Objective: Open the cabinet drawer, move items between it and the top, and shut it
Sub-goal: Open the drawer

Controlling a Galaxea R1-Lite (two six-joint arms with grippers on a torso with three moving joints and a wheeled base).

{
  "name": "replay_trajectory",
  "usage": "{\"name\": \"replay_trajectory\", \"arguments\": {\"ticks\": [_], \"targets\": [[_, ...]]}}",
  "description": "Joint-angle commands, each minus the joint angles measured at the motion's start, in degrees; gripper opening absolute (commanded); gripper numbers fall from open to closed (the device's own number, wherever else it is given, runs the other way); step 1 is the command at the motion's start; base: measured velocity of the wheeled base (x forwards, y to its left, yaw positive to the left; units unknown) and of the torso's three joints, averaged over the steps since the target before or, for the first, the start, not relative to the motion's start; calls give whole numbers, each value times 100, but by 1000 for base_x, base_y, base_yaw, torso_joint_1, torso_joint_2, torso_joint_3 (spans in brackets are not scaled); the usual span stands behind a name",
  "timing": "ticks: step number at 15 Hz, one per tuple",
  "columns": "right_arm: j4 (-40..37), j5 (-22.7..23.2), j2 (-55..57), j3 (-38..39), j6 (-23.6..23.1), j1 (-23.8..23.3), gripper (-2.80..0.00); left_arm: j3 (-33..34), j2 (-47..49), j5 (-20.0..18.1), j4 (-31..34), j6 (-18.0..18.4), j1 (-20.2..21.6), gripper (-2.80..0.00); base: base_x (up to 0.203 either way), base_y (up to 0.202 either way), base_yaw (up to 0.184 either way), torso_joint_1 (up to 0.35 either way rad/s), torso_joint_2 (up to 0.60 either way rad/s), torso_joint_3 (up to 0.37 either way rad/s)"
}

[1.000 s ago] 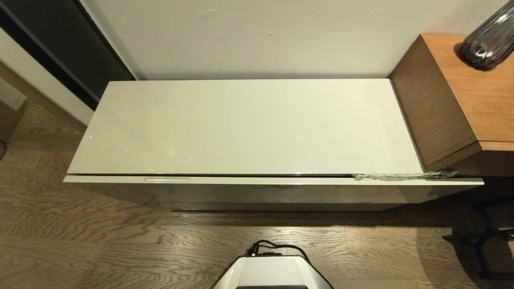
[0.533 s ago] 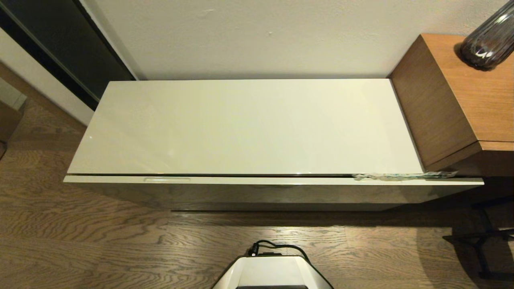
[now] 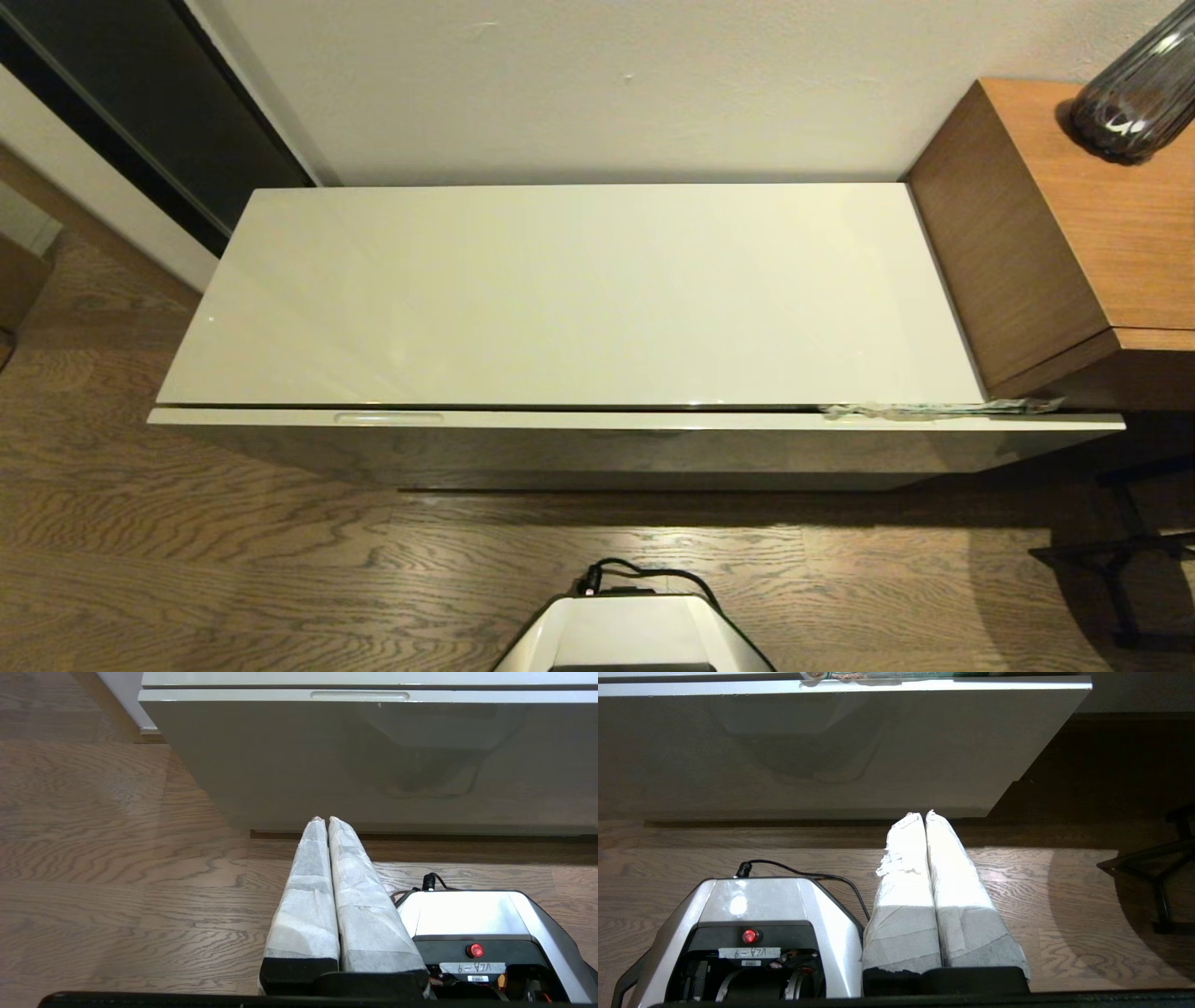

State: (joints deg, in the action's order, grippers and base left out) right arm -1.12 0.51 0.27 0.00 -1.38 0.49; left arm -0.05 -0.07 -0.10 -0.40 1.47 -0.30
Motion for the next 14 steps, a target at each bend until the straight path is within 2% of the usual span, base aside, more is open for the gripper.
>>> {"name": "replay_trajectory", "arguments": {"ticks": [1,3,4,5,7,9,12,14], "targets": [[-2,2,8,0,1,4,-280,-4,16,-13,2,11,4,-280,0,0,0,0,0,0],[-2,2,8,0,-3,4,-280,-101,35,-30,252,38,10,-280,0,0,0,0,0,0],[-2,2,8,0,-3,4,-280,-245,47,-25,612,55,12,-280,0,0,0,0,0,0],[-2,2,8,0,-3,4,-280,-473,56,-13,957,83,12,-280,0,0,0,0,0,0],[-2,2,8,0,-3,4,-280,-1131,501,4,1224,98,14,-280,0,0,0,0,0,0],[-2,2,8,0,-3,3,-280,-1946,1641,76,1440,29,53,-280,0,0,0,0,0,0],[-2,2,8,0,-3,4,-280,-3094,3557,335,2313,-75,167,-280,0,0,0,0,0,0],[-2,2,8,0,5,3,-280,-3384,4756,157,2447,-171,207,-280,0,0,0,0,0,0]]}}
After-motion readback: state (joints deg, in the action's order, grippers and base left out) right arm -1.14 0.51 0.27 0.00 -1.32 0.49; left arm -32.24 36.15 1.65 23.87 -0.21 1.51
